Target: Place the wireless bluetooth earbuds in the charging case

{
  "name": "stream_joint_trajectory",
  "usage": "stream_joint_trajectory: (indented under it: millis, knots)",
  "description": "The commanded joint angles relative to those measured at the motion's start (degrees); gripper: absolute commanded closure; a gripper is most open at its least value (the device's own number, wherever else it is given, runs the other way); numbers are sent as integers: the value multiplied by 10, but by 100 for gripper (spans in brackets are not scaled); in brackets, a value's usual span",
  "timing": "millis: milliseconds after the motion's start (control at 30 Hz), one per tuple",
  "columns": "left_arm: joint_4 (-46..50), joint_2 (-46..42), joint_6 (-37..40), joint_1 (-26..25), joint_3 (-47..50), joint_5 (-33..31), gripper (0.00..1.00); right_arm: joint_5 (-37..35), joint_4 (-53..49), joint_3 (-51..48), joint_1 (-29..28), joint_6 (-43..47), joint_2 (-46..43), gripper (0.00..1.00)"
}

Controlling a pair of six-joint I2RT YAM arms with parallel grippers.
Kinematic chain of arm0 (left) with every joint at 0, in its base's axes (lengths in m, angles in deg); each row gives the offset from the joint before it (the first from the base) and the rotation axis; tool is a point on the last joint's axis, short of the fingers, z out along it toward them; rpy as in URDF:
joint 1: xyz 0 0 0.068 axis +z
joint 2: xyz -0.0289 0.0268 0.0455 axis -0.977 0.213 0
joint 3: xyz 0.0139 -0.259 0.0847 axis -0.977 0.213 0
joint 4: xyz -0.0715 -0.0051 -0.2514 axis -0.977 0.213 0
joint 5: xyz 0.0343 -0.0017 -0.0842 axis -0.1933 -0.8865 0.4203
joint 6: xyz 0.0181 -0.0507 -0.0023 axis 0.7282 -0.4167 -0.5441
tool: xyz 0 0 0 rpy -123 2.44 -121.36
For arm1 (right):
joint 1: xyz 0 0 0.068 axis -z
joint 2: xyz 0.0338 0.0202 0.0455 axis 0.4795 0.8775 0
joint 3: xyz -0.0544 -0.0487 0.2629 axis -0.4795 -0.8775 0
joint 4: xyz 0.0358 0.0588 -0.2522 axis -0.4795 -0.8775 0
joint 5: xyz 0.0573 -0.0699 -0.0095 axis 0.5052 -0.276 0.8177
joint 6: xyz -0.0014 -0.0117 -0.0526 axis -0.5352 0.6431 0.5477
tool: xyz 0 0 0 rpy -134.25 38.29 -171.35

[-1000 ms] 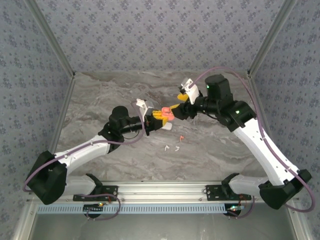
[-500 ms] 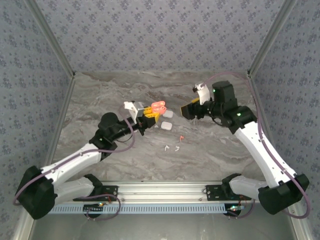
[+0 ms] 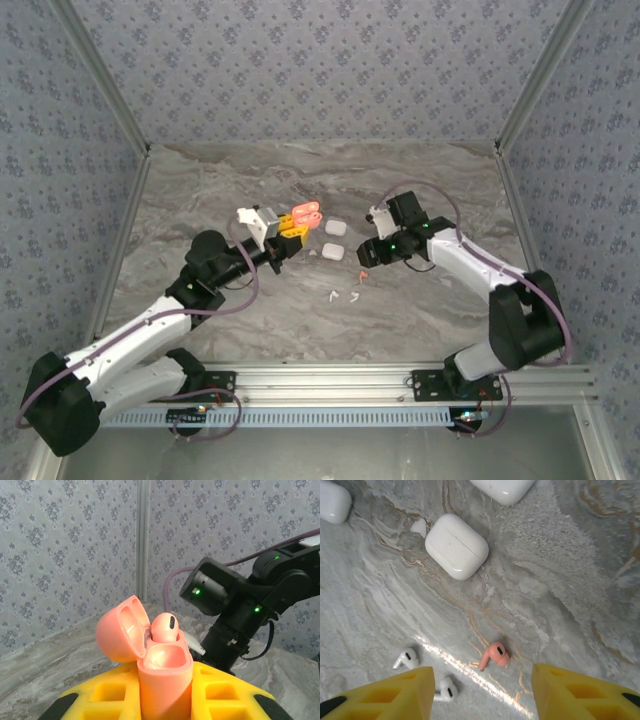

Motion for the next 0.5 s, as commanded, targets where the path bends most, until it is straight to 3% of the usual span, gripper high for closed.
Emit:
stream_joint_trajectory:
  millis: [0,100,467]
  knots:
    - [-7,1,7,-3,-4,-6,100,4,40,2,-7,23,43,47]
    - [-8,3,6,-3,-5,-6,100,11,59,8,-13,28,81,53]
    - [-4,3,1,-2,-1,-9,100,-23,41,26,-41,39,160,57]
